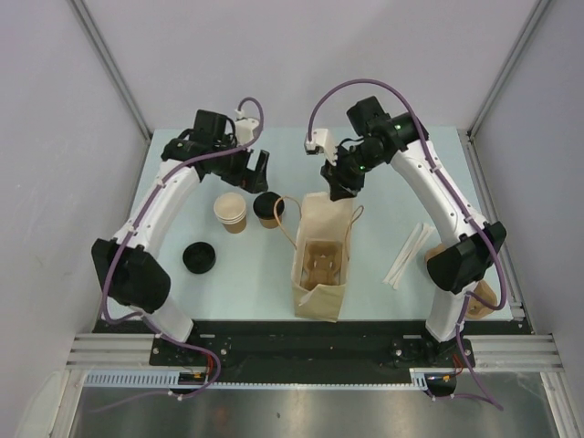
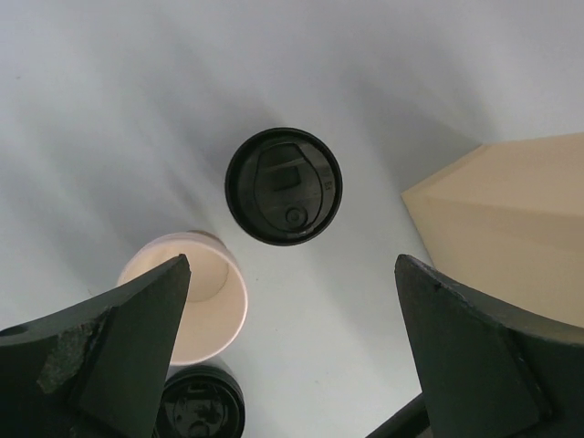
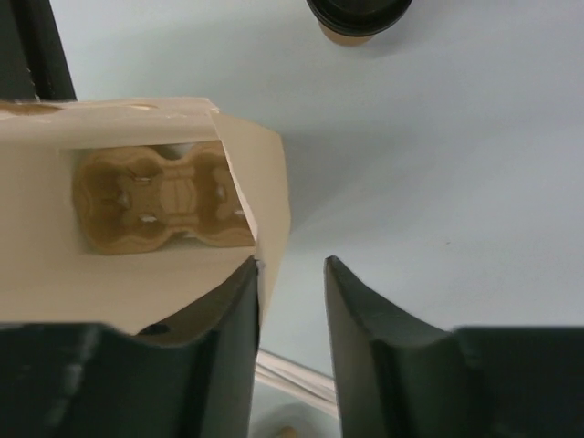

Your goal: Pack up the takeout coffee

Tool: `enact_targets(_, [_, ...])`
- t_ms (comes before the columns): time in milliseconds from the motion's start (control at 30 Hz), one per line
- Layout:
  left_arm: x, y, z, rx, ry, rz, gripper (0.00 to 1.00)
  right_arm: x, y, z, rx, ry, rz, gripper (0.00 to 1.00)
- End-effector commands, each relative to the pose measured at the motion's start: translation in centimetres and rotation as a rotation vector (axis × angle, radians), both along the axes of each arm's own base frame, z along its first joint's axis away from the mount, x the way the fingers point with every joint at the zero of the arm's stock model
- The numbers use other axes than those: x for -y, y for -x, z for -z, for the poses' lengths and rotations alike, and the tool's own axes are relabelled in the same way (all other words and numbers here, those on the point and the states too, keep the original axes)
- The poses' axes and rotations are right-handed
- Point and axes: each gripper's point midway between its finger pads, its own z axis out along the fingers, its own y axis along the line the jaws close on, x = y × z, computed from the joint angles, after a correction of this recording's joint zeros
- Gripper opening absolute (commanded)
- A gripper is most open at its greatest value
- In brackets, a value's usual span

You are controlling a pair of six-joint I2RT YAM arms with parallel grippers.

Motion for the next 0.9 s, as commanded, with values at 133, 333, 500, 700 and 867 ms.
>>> enact_targets(133, [3.2,-0.9,4.0,-0.005,-0.122,0.116,1.00,1.2,2.5,0.0,-0.072,0.035,0.007,0.03])
enact_targets(333, [3.2,-2.0,6.9,-0.018,-0.218,0.101,1.00,1.3,2.7,-0.5,-0.071,0.020,0.034,0.00])
enact_targets(500, [3.0,-2.0,8.2,-0.040,-0.247,0.109,0.99,1.1,3.1,-1.2,-0.072,-0.003,0.033,0.00])
enact_targets(700, [3.2,-1.8,9.6,-0.081,-0.251,0.122,0.99,0.8,2.8,-1.1,-0.082,-0.009,0.064,0.00])
enact_targets(867, [3.2,-1.8,10.3,-0.096,-0.257,0.127,1.00,0.6,2.8,-1.5,-0.080,-0.026,0.068,0.00])
